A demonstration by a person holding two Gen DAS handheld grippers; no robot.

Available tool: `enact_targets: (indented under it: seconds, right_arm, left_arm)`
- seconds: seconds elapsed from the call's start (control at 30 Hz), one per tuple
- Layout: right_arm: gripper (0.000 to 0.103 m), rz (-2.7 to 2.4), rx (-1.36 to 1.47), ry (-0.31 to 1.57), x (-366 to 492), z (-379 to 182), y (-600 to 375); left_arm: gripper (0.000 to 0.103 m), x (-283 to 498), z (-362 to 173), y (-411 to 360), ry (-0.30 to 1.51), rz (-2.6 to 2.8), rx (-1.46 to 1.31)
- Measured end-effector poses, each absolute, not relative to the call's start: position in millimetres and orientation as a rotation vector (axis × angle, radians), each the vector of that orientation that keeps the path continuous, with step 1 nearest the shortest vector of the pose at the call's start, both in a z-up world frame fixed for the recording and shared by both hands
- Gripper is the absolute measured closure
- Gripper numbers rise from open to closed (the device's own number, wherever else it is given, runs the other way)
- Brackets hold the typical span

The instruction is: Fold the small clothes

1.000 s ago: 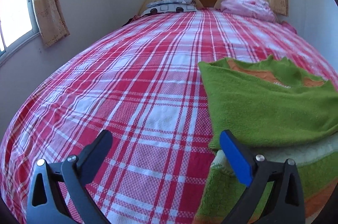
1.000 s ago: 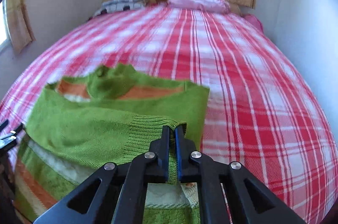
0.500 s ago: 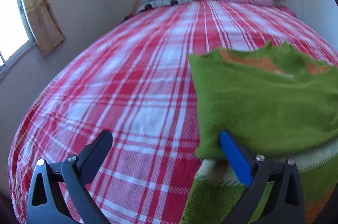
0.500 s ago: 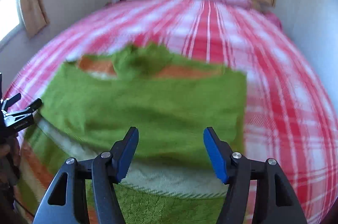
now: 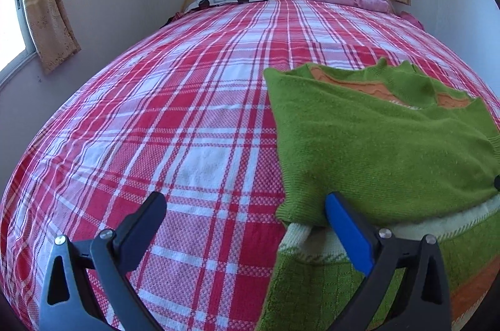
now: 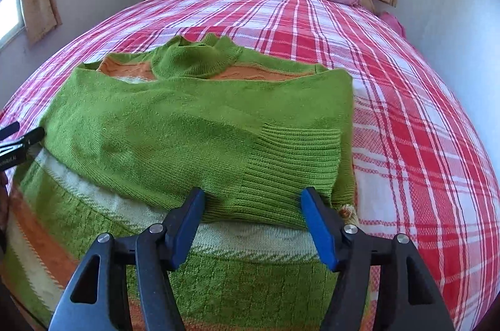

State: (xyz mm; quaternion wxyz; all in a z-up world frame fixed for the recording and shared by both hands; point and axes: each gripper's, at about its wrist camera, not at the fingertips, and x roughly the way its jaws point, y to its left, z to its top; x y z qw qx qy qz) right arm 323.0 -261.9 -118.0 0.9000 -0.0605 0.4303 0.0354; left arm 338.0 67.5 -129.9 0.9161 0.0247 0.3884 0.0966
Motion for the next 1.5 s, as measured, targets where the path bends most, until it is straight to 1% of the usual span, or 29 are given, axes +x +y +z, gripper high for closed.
enact_targets:
  seconds: [0.17,0.27,0.53,0.67,1.0,1.5]
  right_arm:
    - [0.037,0.076,-0.088,0.887,311,-115,-263]
    - [0.031,0.081,-0.099,0.886,311,-123,-265]
    - [0.031,0.071,-0.074,0.891,305,-123,-268]
    - [0.021,0.054,-0.064,0.918,309,-127,-271]
    - [0.021,0.050,-0.002,0.897,288,-120,-279]
    - [0.021,0.065,-0.033,0.874,237,-118,-273]
  left_arm:
    - [0.000,333,-129,64,0.801,0.177,0.053]
    - [0.000,333,-131,63,0.810,0.168,0.057]
    - [0.000,324,-130,61,0.816,0.153,0.051]
    - [0.000,323,-130,58,0.817,0.163,0.069]
    - [0.000,296,-123,48,0.786,0.117,0.067]
    - [0.000,239,-119,36,0.758,0.062,0.075]
